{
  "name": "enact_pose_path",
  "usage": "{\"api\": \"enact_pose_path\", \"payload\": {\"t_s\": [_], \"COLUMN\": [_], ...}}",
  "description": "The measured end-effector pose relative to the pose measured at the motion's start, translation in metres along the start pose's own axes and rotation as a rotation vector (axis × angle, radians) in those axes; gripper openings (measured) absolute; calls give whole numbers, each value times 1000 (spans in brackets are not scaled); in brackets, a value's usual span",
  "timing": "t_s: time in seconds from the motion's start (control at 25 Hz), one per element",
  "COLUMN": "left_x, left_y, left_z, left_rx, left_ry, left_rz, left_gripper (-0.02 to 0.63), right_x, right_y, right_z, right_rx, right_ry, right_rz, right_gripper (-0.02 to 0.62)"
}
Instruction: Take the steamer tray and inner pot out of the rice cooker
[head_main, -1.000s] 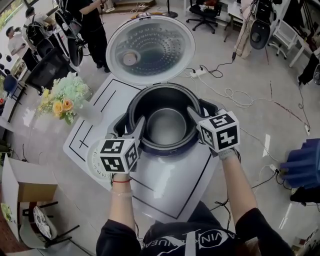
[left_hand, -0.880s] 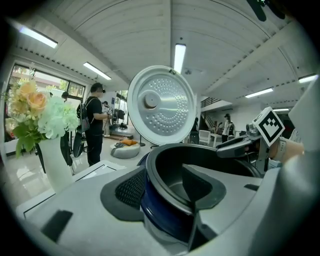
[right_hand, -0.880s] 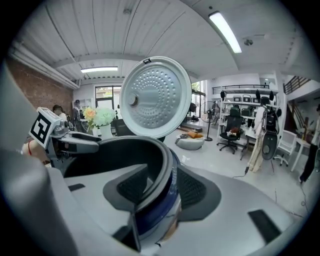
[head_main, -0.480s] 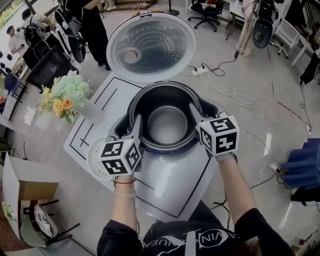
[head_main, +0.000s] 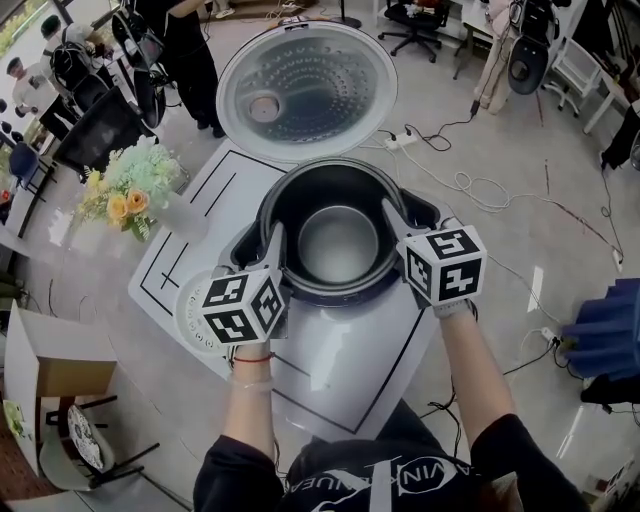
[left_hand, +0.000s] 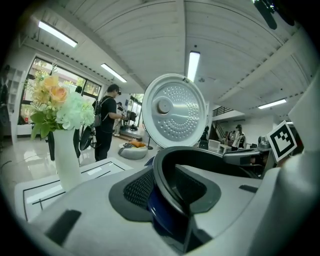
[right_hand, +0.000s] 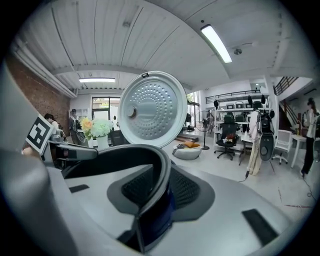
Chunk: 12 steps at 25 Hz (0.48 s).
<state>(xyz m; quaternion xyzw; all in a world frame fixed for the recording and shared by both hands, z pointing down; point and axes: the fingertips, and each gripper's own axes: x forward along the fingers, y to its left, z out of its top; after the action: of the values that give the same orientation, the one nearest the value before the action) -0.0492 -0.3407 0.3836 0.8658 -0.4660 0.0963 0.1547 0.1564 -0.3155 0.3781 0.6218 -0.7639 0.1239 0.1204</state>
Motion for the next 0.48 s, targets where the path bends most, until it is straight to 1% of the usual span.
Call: {"api": "enact_pose_path", "payload": {"t_s": [0.28,0.36,0.48], "left_x": [-7,-8,-11], "left_y": [-7,-8,-9], "left_z": [20,23,29], "left_rx": [-28,-38,-35], "left_ry": [-70,-85,-120], "left_rz": [-19,-20,-2], "left_gripper": [119,118,112], "right_x": [-6,-7,-8], "right_y": [-5,-5,-5], "right_z": [6,8,12], "right_rx": [87,87,67], "right_ry": [-43,-50,-60], "right_rz": [2,0,-13], "right_gripper": [97,98,98]}}
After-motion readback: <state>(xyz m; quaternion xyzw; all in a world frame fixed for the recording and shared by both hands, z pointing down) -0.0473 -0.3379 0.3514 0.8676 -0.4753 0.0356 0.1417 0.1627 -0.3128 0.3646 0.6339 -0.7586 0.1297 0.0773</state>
